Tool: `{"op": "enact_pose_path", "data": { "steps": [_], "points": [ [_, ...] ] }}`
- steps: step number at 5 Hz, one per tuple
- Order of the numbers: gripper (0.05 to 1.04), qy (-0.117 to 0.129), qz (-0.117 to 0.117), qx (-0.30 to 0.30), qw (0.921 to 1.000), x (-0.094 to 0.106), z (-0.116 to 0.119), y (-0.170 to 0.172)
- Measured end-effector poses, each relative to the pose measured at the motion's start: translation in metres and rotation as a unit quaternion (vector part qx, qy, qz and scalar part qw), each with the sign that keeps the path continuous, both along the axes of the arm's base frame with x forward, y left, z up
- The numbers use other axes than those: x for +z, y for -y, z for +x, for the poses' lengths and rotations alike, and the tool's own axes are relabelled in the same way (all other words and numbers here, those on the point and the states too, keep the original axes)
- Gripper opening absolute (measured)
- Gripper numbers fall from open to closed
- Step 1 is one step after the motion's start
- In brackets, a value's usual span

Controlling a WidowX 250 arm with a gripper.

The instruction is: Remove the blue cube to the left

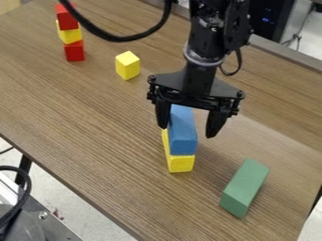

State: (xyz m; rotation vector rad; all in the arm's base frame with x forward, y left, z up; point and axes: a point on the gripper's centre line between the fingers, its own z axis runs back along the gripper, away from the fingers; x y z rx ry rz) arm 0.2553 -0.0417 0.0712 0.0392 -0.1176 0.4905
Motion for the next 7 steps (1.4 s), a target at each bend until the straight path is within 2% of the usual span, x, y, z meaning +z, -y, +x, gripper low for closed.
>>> {"op": "enact_pose_path", "data": {
  "steps": [1,2,3,4,5,6,7],
  "points": [
    [0.664,-0.005,0.000,-0.004,1.0000,0.000,0.001,-0.001],
    [0.533,-0.007,0.001,-0.010,0.9999,0.001,0.002,-0.001],
    [0.533,-0.006,0.004,-0.024,0.9997,0.007,0.006,-0.002],
    [0.532,0.015,-0.001,-0.050,0.9986,0.022,0.022,-0.007],
    [0.533,0.044,-0.018,-0.105,0.9933,0.036,0.047,-0.019],
    [0.533,0.027,-0.023,-0.196,0.9800,0.032,0.072,-0.039],
    [0.533,0.019,-0.030,-0.295,0.9549,0.022,0.092,-0.058]
  ]
}}
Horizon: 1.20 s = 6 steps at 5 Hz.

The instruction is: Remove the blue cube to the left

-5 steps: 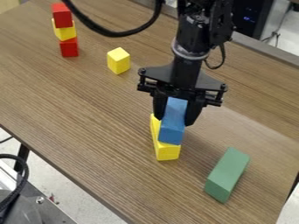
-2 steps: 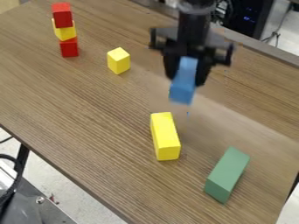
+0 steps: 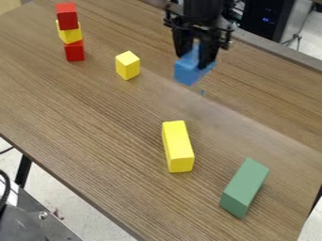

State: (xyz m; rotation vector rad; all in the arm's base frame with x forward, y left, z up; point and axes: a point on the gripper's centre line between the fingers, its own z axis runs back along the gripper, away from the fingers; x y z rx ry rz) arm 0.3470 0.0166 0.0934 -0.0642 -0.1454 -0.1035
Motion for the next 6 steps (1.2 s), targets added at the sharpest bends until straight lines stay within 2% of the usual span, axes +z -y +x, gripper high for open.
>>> {"op": "enact_pose_path", "data": {
  "steps": [2,3,4,5,6],
  "points": [
    [0.533,-0.010,0.039,-0.051,0.9979,-0.016,0.023,-0.025],
    [0.533,-0.006,0.062,-0.017,0.9979,-0.022,0.028,-0.037],
    [0.533,-0.006,0.067,0.003,0.9977,-0.033,0.031,-0.040],
    [0.532,0.003,0.071,0.019,0.9973,-0.033,0.036,-0.042],
    [0.533,0.001,0.071,0.033,0.9969,-0.038,0.039,-0.043]
  ]
}}
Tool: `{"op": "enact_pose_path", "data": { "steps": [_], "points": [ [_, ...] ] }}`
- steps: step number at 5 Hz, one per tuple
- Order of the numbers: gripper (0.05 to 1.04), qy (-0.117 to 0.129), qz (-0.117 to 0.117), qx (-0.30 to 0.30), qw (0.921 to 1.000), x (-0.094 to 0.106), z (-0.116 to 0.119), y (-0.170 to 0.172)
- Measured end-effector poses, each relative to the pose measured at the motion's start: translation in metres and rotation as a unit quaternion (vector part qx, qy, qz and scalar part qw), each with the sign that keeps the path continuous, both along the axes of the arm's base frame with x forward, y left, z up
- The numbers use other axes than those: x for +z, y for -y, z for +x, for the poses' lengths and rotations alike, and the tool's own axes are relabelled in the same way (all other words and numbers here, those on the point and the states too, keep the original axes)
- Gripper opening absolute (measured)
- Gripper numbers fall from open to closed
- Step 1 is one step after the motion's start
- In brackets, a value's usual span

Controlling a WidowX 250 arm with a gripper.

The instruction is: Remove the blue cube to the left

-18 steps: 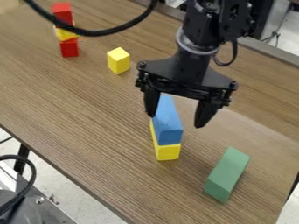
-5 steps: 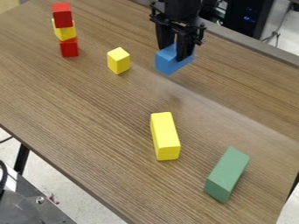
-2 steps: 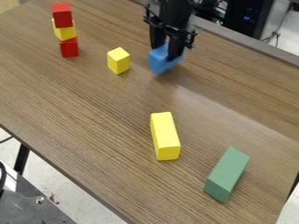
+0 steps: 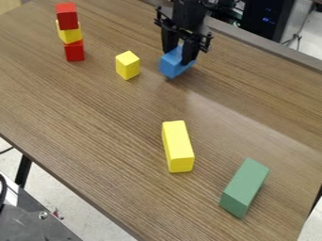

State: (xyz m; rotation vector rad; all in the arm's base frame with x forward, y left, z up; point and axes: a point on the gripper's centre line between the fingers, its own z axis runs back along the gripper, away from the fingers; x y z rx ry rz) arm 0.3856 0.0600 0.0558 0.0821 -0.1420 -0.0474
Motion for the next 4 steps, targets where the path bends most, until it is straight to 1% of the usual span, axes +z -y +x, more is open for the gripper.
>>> {"op": "enact_pose_path", "data": {
  "steps": [1,2,3,4],
  "points": [
    [0.585,0.000,0.001,0.010,1.0000,-0.001,0.003,-0.001],
    [0.877,-0.001,0.002,0.013,0.9999,0.000,0.003,-0.002],
    [1.005,-0.004,0.000,0.015,0.9999,0.000,0.002,-0.001],
    [1.000,0.026,0.002,0.010,0.9996,0.030,0.001,-0.001]
  ]
}}
